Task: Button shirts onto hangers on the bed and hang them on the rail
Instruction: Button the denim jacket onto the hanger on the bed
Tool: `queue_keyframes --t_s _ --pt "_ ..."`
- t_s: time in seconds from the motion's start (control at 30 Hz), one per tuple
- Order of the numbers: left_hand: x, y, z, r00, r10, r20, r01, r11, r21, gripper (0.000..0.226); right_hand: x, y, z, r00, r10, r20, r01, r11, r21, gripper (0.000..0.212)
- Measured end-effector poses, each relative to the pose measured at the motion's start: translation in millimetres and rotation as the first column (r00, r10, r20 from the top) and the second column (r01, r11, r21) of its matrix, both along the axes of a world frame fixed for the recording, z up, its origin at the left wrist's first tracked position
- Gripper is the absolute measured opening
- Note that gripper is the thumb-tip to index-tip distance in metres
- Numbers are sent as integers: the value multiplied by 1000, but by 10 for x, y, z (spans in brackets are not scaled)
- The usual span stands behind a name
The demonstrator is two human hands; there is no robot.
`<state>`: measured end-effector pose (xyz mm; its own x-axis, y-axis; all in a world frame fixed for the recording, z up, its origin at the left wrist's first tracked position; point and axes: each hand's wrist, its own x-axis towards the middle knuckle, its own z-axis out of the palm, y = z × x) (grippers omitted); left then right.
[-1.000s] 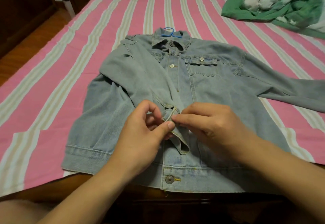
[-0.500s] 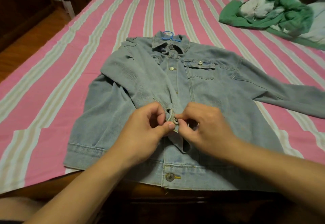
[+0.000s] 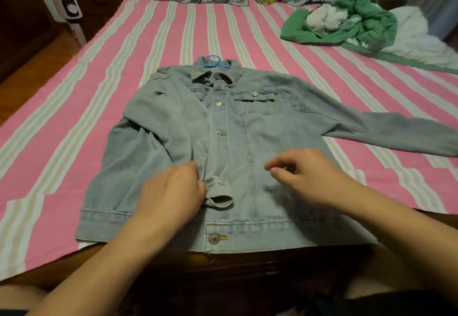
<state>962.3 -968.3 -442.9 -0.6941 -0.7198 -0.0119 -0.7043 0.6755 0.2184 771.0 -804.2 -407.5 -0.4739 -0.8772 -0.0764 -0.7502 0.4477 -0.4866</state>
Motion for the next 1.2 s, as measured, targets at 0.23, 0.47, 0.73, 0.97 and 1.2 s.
queue_keyframes --t_s 0.23,0.47,0.73,0.97,1.2 --pt "-678 221 629 971 -228 -72 230 973 21 15 -1080 876 109 705 -514 489 622 779 -77 15" --pt "-2102 564 507 846 -532 34 488 798 355 40 -2037 1459 -28 165 -499 850 943 333 12 15" --pt "-2802 821 200 653 -633 415 548 774 317 57 -2711 1661 -157 -58 -176 983 995 65 70 37" --pt "-2421 316 310 916 -395 -70 324 624 711 21 -2672 1364 -27 280 -387 878 958 168 -232 14" --pt "-1386 -527 892 765 485 -423 259 371 892 32 -1399 56 465 954 -183 -237 62 895 -443 63"
